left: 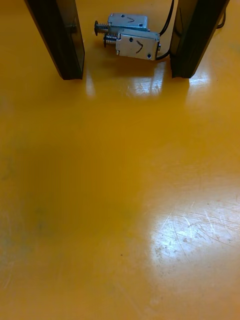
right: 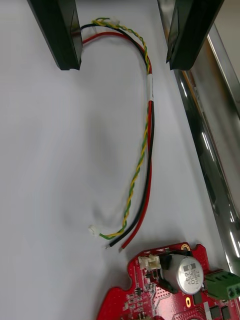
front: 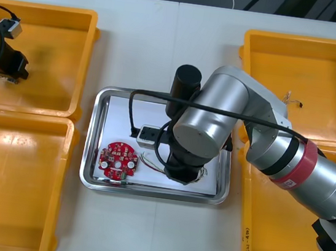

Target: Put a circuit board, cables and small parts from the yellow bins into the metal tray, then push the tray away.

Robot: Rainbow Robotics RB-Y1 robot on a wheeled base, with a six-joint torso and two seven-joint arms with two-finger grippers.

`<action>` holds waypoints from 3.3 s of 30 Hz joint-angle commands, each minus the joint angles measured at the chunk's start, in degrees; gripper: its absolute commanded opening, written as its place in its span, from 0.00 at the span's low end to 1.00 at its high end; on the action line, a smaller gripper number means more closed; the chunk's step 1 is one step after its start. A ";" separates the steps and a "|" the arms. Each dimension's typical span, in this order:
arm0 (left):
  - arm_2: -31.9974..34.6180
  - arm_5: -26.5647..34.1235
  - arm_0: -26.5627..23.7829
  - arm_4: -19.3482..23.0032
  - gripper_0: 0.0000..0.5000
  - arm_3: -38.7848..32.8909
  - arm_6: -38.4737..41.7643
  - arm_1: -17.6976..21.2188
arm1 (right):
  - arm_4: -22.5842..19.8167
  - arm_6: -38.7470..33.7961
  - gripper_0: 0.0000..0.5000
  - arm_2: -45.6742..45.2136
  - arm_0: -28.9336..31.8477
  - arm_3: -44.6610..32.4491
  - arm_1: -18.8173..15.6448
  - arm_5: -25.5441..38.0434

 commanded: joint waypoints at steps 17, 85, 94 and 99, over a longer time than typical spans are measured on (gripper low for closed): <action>-0.49 -0.37 -0.60 -0.98 0.06 -0.06 -4.44 -0.54 | -2.10 -1.88 1.00 -24.81 -4.58 -0.88 0.57 11.82; 1.09 7.63 -2.36 0.87 1.00 -4.63 -3.30 3.67 | 18.29 -9.44 1.00 -51.53 -5.28 23.90 -8.31 11.68; 1.27 8.94 -1.22 2.28 1.00 -4.63 -2.42 5.08 | 19.79 -9.53 1.00 -51.53 -5.10 26.54 -6.73 7.90; 1.27 9.03 0.54 3.16 1.00 -5.16 -2.86 6.22 | 20.31 -9.71 1.00 -51.53 -4.75 27.51 -5.67 6.06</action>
